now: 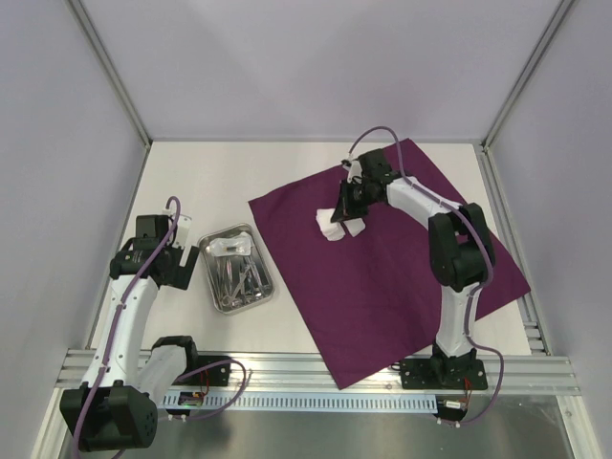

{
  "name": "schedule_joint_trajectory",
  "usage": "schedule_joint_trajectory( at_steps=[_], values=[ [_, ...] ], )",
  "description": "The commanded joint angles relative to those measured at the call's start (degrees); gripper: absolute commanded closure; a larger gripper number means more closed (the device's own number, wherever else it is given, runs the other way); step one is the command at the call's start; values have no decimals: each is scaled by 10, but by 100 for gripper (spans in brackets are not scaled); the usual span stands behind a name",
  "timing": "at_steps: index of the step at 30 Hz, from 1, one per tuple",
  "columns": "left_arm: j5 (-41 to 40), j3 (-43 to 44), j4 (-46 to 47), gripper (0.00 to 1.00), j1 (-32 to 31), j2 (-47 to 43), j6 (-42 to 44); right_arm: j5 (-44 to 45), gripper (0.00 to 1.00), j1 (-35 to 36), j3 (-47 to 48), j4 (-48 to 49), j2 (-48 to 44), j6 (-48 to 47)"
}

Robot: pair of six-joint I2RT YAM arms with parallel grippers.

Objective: Prepare the surgical pack

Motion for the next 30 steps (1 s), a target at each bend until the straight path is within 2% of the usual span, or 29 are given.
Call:
schedule_joint_trajectory(
  at_steps=[1, 7, 9, 10, 16, 22, 30],
  values=[
    [4, 6, -1, 0, -1, 0, 8, -24, 100, -3, 11, -1, 28, -14],
    [3, 6, 0, 0, -1, 1, 9, -1, 98, -22, 26, -7, 59, -6],
    [3, 5, 1, 0, -1, 2, 9, 2, 90, -22, 28, -7, 59, -4],
    [4, 5, 2, 0, -1, 3, 9, 1, 83, -21, 31, -12, 60, -4],
    [4, 5, 1, 0, -2, 4, 8, 19, 68, -21, 33, -25, 29, -11],
    [4, 5, 1, 0, -1, 5, 9, 57, 63, -20, 23, -34, 16, -20],
    [3, 5, 1, 0, -1, 4, 8, 34, 57, -17, 30, -29, 67, -14]
  ],
)
